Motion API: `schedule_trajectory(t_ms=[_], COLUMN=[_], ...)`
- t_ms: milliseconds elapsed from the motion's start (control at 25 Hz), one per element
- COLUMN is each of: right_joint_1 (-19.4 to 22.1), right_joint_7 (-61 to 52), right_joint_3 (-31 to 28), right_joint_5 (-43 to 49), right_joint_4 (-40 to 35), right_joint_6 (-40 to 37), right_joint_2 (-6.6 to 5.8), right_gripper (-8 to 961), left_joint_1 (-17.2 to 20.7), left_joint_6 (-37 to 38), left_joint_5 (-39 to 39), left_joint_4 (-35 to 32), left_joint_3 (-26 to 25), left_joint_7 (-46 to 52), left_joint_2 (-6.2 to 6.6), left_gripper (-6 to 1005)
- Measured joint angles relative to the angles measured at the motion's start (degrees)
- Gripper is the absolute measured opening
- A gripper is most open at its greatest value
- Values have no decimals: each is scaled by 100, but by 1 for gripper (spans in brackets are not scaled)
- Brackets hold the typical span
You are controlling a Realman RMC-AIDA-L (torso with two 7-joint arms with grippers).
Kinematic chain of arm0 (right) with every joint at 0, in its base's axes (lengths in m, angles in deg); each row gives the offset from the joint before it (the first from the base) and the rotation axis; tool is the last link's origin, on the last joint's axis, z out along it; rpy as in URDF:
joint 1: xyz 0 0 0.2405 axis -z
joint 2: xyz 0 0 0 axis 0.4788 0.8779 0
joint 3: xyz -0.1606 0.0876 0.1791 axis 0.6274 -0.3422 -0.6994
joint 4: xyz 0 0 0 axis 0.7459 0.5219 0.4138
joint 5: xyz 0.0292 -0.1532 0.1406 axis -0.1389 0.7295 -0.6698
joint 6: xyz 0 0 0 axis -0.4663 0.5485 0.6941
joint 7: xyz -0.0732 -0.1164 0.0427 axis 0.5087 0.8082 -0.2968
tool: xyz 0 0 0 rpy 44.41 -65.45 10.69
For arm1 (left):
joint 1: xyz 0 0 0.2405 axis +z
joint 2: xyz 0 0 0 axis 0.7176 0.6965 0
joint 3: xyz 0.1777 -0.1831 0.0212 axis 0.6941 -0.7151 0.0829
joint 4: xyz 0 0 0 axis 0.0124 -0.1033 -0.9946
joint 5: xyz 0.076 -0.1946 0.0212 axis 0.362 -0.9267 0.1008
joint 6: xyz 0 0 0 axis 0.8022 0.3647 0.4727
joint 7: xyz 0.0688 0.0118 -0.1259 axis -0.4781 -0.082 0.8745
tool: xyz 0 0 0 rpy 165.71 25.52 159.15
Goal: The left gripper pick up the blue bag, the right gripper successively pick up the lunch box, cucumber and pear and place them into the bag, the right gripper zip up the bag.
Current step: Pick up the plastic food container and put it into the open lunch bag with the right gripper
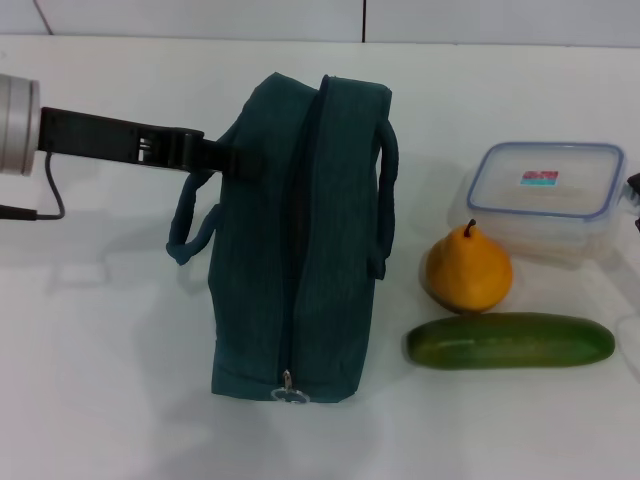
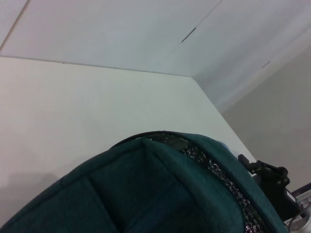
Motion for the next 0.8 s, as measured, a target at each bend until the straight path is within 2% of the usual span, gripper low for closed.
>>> schedule_trajectory(t_ms=[800], right_joint_1=[85], right_joint_7=[-371], right_joint_3=[-60], right_joint_5=[-62], right_joint_4=[-176], right_joint_6=[-1005], right_joint_2=[-8], right_gripper=[95], left_joint_1=[-31], left_joint_6=[-2], left_joint_5=[-48], left_joint_4=[-1], left_joint_3=[20], left_joint_7=[0], left_joint_2=[-15], left_gripper=[42])
